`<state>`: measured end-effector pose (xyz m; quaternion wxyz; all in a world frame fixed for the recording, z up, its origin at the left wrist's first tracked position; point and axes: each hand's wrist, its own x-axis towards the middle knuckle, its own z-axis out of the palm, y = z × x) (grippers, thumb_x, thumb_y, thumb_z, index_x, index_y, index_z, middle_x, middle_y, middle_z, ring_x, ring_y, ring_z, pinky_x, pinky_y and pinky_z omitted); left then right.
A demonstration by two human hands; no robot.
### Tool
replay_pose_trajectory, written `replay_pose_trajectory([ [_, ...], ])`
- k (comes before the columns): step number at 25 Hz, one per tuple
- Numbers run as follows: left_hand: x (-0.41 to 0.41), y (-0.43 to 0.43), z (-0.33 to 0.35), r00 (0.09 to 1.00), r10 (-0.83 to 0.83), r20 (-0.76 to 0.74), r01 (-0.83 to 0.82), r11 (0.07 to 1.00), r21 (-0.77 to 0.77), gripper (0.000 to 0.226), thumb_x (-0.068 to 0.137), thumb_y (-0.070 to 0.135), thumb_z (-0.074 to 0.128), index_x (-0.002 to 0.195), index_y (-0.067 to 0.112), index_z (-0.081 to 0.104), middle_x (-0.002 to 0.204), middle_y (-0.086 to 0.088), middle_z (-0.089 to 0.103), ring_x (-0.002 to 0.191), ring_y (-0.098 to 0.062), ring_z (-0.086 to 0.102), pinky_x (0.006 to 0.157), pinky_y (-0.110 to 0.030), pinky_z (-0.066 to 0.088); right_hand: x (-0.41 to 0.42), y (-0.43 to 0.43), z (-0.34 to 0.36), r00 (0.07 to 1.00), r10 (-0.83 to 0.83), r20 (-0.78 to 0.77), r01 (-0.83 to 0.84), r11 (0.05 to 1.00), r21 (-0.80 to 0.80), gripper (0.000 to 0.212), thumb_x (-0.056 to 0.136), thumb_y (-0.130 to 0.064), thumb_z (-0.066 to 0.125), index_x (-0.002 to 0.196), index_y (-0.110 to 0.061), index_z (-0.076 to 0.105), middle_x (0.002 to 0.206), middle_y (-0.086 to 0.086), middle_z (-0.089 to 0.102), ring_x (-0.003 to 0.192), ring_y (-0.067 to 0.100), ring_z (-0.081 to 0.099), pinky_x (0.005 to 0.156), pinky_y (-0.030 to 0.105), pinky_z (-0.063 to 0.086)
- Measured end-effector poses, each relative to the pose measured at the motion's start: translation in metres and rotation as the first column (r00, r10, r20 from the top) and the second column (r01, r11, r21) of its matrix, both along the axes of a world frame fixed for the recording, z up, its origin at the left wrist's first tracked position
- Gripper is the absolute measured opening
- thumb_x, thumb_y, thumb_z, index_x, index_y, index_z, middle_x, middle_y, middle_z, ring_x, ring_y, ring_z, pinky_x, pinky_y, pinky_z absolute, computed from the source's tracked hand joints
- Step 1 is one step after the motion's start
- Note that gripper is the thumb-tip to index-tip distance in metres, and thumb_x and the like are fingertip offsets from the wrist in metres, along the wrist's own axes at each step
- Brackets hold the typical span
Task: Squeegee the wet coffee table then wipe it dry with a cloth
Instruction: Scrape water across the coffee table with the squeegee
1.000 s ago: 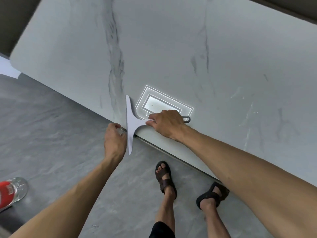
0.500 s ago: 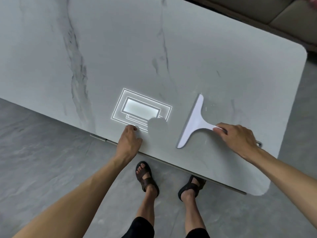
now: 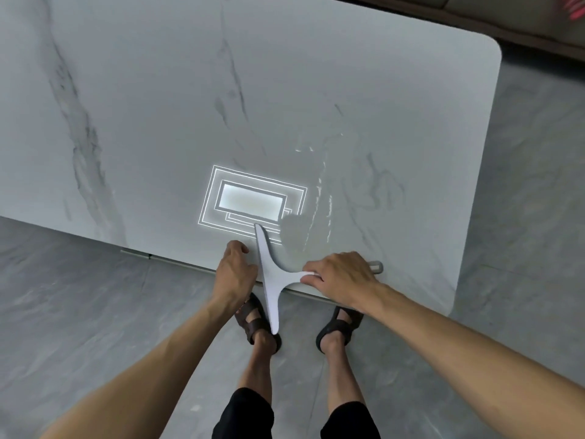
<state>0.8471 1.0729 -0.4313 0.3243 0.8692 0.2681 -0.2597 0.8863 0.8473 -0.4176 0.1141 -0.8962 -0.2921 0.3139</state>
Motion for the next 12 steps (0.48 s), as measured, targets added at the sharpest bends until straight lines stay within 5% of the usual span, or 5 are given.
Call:
replay_pose_trajectory([
  [4,0.000,-0.044,-0.002,0.996,-0.084,0.009,0.084,0.996,0.008,0.029,0.076,-0.002,0.049,0.098,0.014,0.039,0.102,-0.006,0.049,0.088,-0.025,0.048,0.074,-0.031,0.035,0.023,-0.058,-0.007,0.998,0.015,0.064,-0.012,0.999,-0.048,0.036,0.091,-0.061,0.039,0.099,-0.035,0.063,0.091,-0.003,0.073,0.085,0.024,0.066,0.065,0.032,0.034],
  [9,0.012,-0.093,-0.004,0.989,-0.149,-0.025,0.150,0.988,0.046,0.035,0.076,-0.002,0.049,0.111,0.003,0.048,0.115,-0.014,0.046,0.108,-0.031,0.045,0.094,-0.040,0.040,0.072,-0.162,0.010,0.990,-0.042,0.136,0.060,0.990,-0.128,0.036,0.091,-0.061,0.039,0.099,-0.038,0.065,0.088,-0.007,0.072,0.084,0.022,0.066,0.066,0.032,0.040],
  [12,0.017,-0.103,0.001,0.999,-0.034,-0.036,0.036,0.999,0.037,0.030,0.078,0.000,0.047,0.107,0.009,0.046,0.103,-0.012,0.054,0.092,-0.030,0.052,0.076,-0.036,0.042,0.087,-0.196,0.021,0.978,-0.042,0.204,0.076,0.984,-0.161,0.036,0.091,-0.060,0.037,0.095,-0.039,0.066,0.081,-0.008,0.071,0.076,0.021,0.065,0.060,0.030,0.035],
])
